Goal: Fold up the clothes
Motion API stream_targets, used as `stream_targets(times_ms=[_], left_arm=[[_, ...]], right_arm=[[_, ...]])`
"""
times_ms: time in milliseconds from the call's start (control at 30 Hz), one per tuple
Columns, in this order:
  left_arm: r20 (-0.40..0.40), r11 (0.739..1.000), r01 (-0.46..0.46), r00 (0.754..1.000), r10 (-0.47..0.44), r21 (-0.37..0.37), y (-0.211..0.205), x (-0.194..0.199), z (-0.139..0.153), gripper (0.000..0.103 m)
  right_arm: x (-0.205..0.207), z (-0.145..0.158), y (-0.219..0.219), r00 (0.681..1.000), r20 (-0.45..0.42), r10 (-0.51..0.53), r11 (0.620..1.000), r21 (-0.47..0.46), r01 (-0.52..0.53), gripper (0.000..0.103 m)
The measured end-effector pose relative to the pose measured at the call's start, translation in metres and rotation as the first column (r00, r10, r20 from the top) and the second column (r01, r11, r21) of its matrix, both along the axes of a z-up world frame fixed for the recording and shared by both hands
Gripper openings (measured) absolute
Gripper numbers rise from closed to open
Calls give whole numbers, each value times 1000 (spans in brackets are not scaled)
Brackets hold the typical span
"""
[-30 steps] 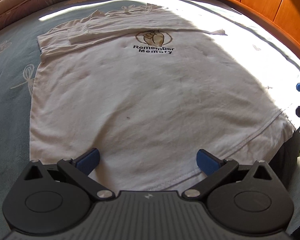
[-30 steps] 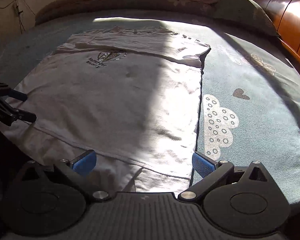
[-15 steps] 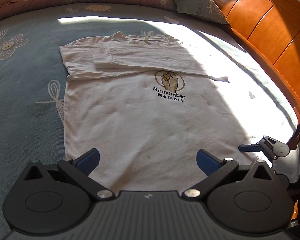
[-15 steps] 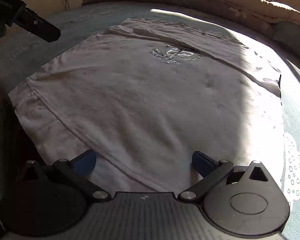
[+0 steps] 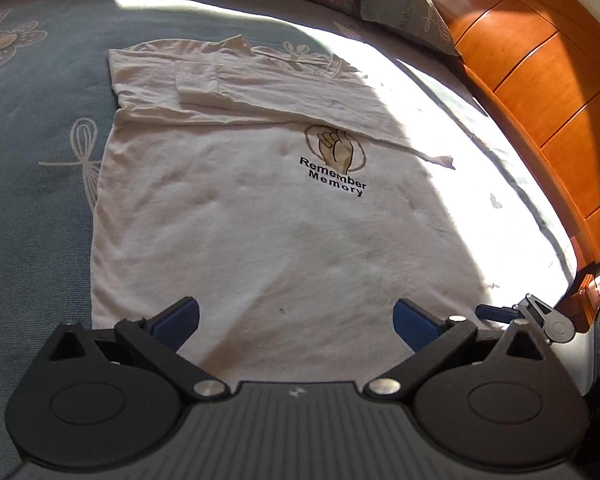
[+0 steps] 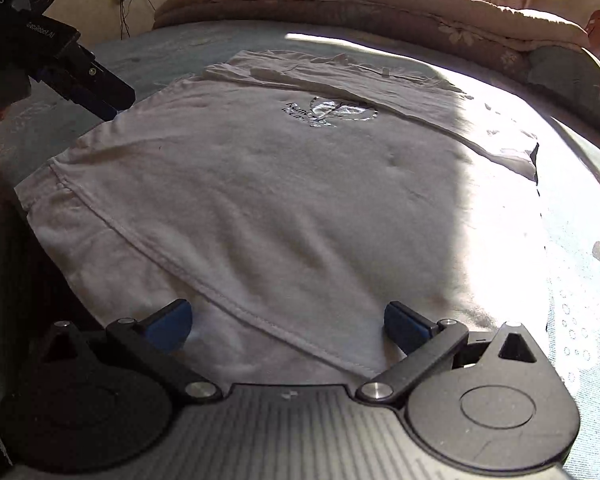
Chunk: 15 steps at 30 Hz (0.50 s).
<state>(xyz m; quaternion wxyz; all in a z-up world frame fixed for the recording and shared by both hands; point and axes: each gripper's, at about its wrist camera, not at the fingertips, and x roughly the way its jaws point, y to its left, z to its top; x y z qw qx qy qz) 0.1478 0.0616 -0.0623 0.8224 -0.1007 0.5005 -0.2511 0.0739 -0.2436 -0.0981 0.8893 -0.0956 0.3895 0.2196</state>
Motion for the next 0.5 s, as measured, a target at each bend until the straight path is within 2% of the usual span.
stream_targets(times_ms=[67, 133, 200, 267, 300, 400, 500], left_arm=[[-55, 1000, -17, 998, 16, -17, 3, 9, -13, 102], [-72, 998, -53, 996, 56, 45, 9, 14, -27, 102], [-23, 995, -85, 996, 87, 57, 21, 15, -27, 102], [1, 974, -172, 985, 174, 148, 32, 20, -22, 102], [8, 973, -177, 984, 177, 146, 34, 20, -18, 102], [26, 980, -165, 986, 163, 109, 36, 17, -6, 102], [47, 996, -49, 998, 45, 72, 11, 1, 1, 102]], right_arm=[[-1, 0, -1, 1000, 5, -4, 1000, 4, 4, 103], [-2, -1, -1, 1000, 10, -9, 1000, 7, 9, 103], [-3, -1, -1, 1000, 15, -10, 1000, 9, 10, 103], [-3, -1, -2, 1000, 14, -10, 1000, 10, 10, 103], [-3, -1, -1, 1000, 14, -10, 1000, 9, 9, 103], [-3, -1, -1, 1000, 16, -13, 1000, 7, 13, 103], [-4, -1, 0, 1000, 18, -18, 1000, 7, 18, 103]])
